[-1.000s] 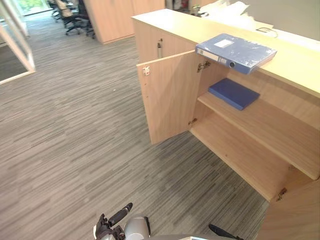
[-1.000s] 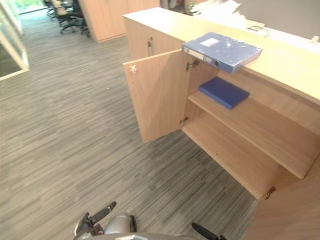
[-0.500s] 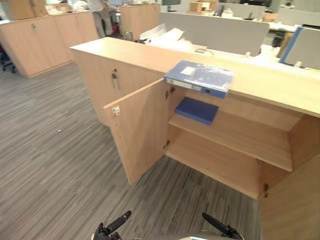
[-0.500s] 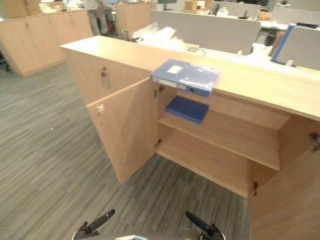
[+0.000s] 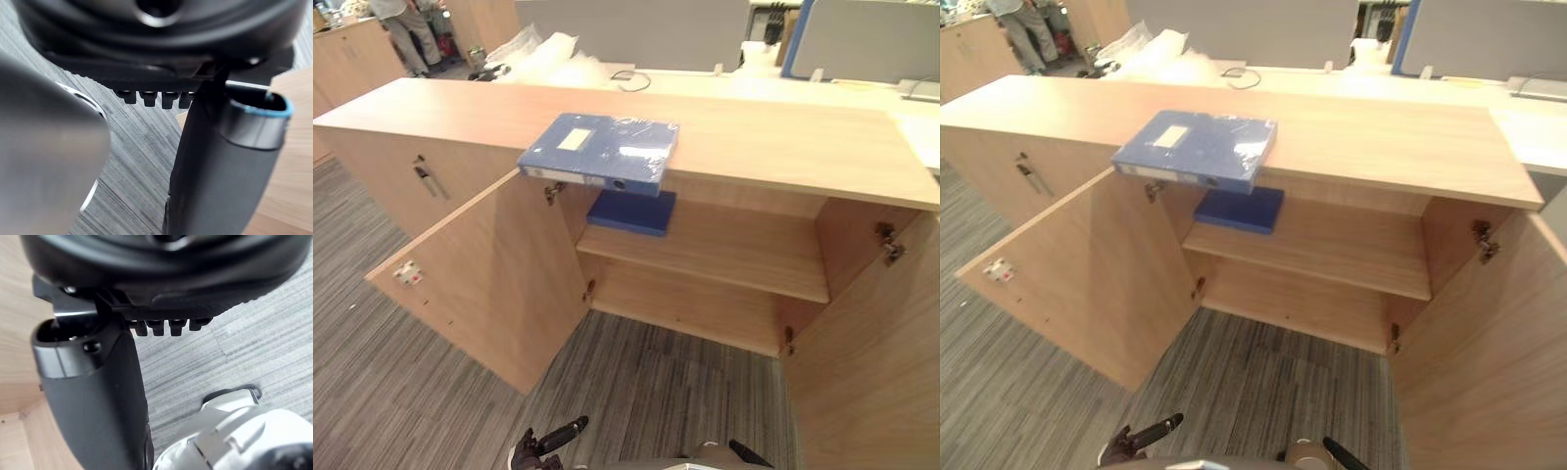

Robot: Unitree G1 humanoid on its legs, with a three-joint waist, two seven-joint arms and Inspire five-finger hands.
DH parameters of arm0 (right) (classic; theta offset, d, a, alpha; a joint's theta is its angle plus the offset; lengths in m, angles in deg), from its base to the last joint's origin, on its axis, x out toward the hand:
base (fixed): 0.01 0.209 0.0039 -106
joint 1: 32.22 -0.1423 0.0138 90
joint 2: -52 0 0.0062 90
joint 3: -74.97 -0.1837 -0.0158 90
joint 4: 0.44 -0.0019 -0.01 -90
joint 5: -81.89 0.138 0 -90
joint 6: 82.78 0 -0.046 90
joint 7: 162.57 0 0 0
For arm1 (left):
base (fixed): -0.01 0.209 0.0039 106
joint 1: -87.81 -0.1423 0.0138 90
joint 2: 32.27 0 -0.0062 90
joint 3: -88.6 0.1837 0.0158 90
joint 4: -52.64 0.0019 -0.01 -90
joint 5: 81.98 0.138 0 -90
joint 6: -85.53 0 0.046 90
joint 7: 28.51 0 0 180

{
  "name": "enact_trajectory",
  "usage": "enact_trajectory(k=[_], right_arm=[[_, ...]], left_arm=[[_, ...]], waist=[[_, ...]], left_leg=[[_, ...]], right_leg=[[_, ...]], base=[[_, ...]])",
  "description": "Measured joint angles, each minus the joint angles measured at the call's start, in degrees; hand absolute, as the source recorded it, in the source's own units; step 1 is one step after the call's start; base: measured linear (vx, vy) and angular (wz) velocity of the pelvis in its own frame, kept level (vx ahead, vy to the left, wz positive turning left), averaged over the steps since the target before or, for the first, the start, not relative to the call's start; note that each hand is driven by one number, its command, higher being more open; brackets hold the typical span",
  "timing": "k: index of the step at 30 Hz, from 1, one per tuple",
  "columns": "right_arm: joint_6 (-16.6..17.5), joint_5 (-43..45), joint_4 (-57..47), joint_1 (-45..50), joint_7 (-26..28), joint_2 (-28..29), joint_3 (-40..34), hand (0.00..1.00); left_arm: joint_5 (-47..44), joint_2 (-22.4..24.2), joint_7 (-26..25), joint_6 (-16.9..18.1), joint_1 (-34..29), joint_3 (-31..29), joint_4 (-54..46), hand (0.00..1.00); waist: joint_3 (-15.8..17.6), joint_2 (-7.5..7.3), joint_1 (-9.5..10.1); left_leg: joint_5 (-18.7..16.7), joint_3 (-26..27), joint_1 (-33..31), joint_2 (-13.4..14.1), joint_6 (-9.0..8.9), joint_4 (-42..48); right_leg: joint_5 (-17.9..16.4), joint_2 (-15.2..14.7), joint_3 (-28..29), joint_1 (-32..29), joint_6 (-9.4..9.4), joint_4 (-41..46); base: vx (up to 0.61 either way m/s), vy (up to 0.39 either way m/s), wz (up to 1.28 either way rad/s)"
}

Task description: Walk over to the cabinet, pick up the folder, carry it to the office cabinet, place the folder inside the office cabinet, then close the office cabinet door

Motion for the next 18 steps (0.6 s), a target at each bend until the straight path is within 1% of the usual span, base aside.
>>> enact_trajectory(k=[1, 2, 3, 4, 5, 6, 7, 8, 9, 10, 11, 12, 13, 14, 15, 16, 17, 18], right_arm=[[-0.1, 0.1, 0.4, 0.2, -0.3, -0.1, 0.3, 1.0], [-0.1, 0.3, 0.6, 0.2, -0.4, 0.0, 0.6, 1.0], [-0.4, 0.3, 0.8, 0.2, -0.6, -0.1, 1.8, 1.0], [-0.4, 0.2, 0.8, 0.0, -0.6, -0.1, 1.9, 1.0], [-0.4, 0.2, 2.1, -1.7, -0.7, -0.5, 1.9, 1.0], [-0.4, 0.1, 2.3, -2.1, -0.7, -0.5, 1.9, 1.0], [-0.4, -0.2, 2.4, -3.3, -0.8, -0.4, 2.2, 1.0], [-0.4, -0.3, 2.4, -4.3, -0.8, -0.2, 2.7, 1.0], [-0.3, -0.4, 2.3, -4.4, -0.8, -0.3, 3.2, 1.0], [-0.1, -0.9, 1.7, -4.3, -0.7, -0.9, 4.3, 1.0], [0.0, -1.0, 1.4, -4.2, -0.7, -1.4, 4.4, 1.0], [0.2, -1.9, 1.1, -4.2, -0.8, -0.3, 5.0, 1.0], [0.3, -1.9, 0.4, -3.8, -0.9, 0.7, 6.1, 1.0], [0.5, -1.9, 0.1, -3.8, -0.8, 1.2, 6.5, 1.0], [0.8, -1.9, 0.1, -4.0, -0.7, 2.0, 6.9, 1.0], [1.0, -1.8, -0.1, -4.1, -0.5, 2.9, 6.9, 1.0], [1.2, -1.9, -0.3, -4.1, -0.5, 3.2, 7.0, 1.0], [1.5, -1.9, -0.5, -4.0, -0.1, 3.2, 8.0, 1.0]], left_arm=[[-0.2, -0.7, 0.0, 0.0, 0.1, 0.1, -0.3, 1.0], [-0.2, -0.9, 0.0, -0.1, 0.2, 0.2, -0.3, 1.0], [-0.2, -1.2, 0.1, -0.1, 0.3, 0.2, -0.6, 1.0], [-0.2, -1.1, 0.1, 0.0, 0.3, 0.2, -0.9, 1.0], [-0.2, -1.2, 0.1, 0.0, 0.8, 0.4, -0.9, 1.0], [-0.2, -1.1, 0.1, 0.0, 0.9, 0.4, -0.9, 1.0], [-0.1, -1.0, 0.1, 0.0, 1.3, 0.5, -1.0, 1.0], [-0.1, -0.9, 0.1, 0.0, 1.4, 1.2, -1.0, 1.0], [-0.1, -0.8, 0.1, 0.0, 1.4, 1.5, -1.1, 1.0], [-0.1, -0.4, 0.0, 0.0, 1.1, 2.5, -1.0, 1.0], [-0.2, 0.1, 0.1, 0.0, 1.0, 2.7, -0.7, 1.0], [-0.4, -1.2, 0.6, -0.1, 1.2, 2.8, -0.4, 1.0], [-1.0, -1.7, 0.3, 0.1, 1.2, 2.8, -0.8, 1.0], [-1.5, -2.0, 0.0, 0.1, 1.2, 2.8, -0.8, 1.0], [-2.2, -2.1, -0.2, 0.1, 1.1, 2.9, -0.8, 1.0], [-2.6, -2.2, -0.4, 0.1, 1.1, 3.5, -0.7, 1.0], [-2.9, -2.3, -0.5, 0.1, 1.1, 4.1, -0.7, 1.0], [-3.3, -2.4, -0.6, 0.1, 1.1, 5.4, -0.8, 1.0]], waist=[[0.1, -0.32, 0.33], [0.2, -0.56, 0.33], [0.1, -1.25, 0.42], [0.1, -1.47, 0.53], [0.1, -1.68, 1.43], [0.1, -1.74, 1.69], [0.3, -1.97, 2.02], [0.4, -2.18, 2.03], [0.4, -2.12, 2.03], [-0.2, -0.96, 2.05], [-0.8, 0.42, 2.15], [-1.2, -1.5, 2.12], [-1.8, -2.92, 2.13], [-2.0, -3.16, 2.16], [-2.3, -3.52, 2.43], [-2.5, -3.67, 2.84], [-2.6, -3.69, 3.15], [-2.8, -3.58, 3.6]], left_leg=[[-0.4, 0.3, -3.4, 0.7, 0.08, 6.3], [-0.8, 0.7, -4.4, 0.6, 0.57, 7.0], [-1.9, 1.8, -5.7, -0.1, 0.98, 6.6], [-2.7, 2.0, -6.3, -0.5, 0.92, 5.8], [-4.7, 1.4, -7.6, -3.0, 0.52, 0.7], [-5.0, 1.2, -7.8, -3.6, 0.59, -0.5], [-6.0, -1.4, -8.8, -6.6, 0.76, -5.3], [-5.9, -5.1, -9.4, -10.2, 0.77, -11.8], [-5.5, -6.7, -9.4, -11.6, 0.94, -15.8], [0.4, -9.8, -9.2, -13.4, 1.97, -24.6], [2.4, -11.2, -9.5, -13.4, 2.87, -27.3], [1.3, -10.9, -8.2, -14.9, 3.02, -27.8], [1.4, -10.6, -7.4, -16.1, 3.21, -29.0], [1.5, -10.6, -7.2, -16.8, 3.35, -29.3], [1.7, -10.6, -6.4, -17.4, 3.58, -30.0], [2.0, -10.5, -5.6, -17.9, 4.1, -31.4], [2.3, -10.4, -4.7, -18.2, 4.52, -32.6], [2.9, -9.9, -3.3, -18.6, 5.33, -34.9]], right_leg=[[0.1, 1.1, 1.3, 2.2, -1.26, -1.8], [0.2, 1.3, 1.8, 3.2, -1.43, -2.8], [0.7, 1.5, 3.2, 4.9, -1.87, -4.5], [1.5, 1.5, 4.1, 5.5, -1.55, -5.2], [2.3, 1.2, 7.4, 6.9, -1.42, -6.9], [2.4, 1.0, 8.1, 7.0, -1.33, -7.0], [2.6, 0.4, 9.9, 7.9, -0.89, -7.6], [2.8, -0.5, 11.1, 8.6, -0.58, -7.8], [2.8, -0.7, 11.5, 9.0, -0.06, -7.8], [2.7, -0.2, 11.9, 9.8, 1.86, -8.0], [2.5, 0.7, 12.1, 10.0, 2.72, -8.3], [1.8, -1.0, 12.2, 10.8, 4.09, -8.6], [1.9, -2.5, 12.1, 10.7, 4.28, -8.2], [2.3, -3.3, 12.1, 10.9, 4.95, -8.1], [3.1, -3.8, 12.2, 11.1, 6.0, -8.3], [3.6, -4.3, 12.2, 11.5, 6.26, -8.7], [4.0, -4.6, 12.2, 12.0, 6.12, -9.2], [4.7, -5.0, 12.3, 12.6, 6.21, -10.1]], base=[[0.22, -0.048, -0.46], [0.3, -0.032, -0.57], [0.23, -0.002, -0.42], [0.34, 0.054, -0.93], [0.28, 0.086, -0.83], [0.31, 0.157, -1.06], [0.25, 0.191, -0.72], [0.24, 0.205, -0.73], [0.25, 0.226, -0.54], [0.21, 0.199, -0.35], [0.27, 0.239, -0.21], [0.28, 0.2, 0.01], [0.31, 0.205, 0.1], [0.25, 0.173, 0.09], [0.19, 0.153, 0.07], [0.13, 0.107, 0.04], [0.09, 0.073, 0.01], [0.05, 0.048, -0.09]])
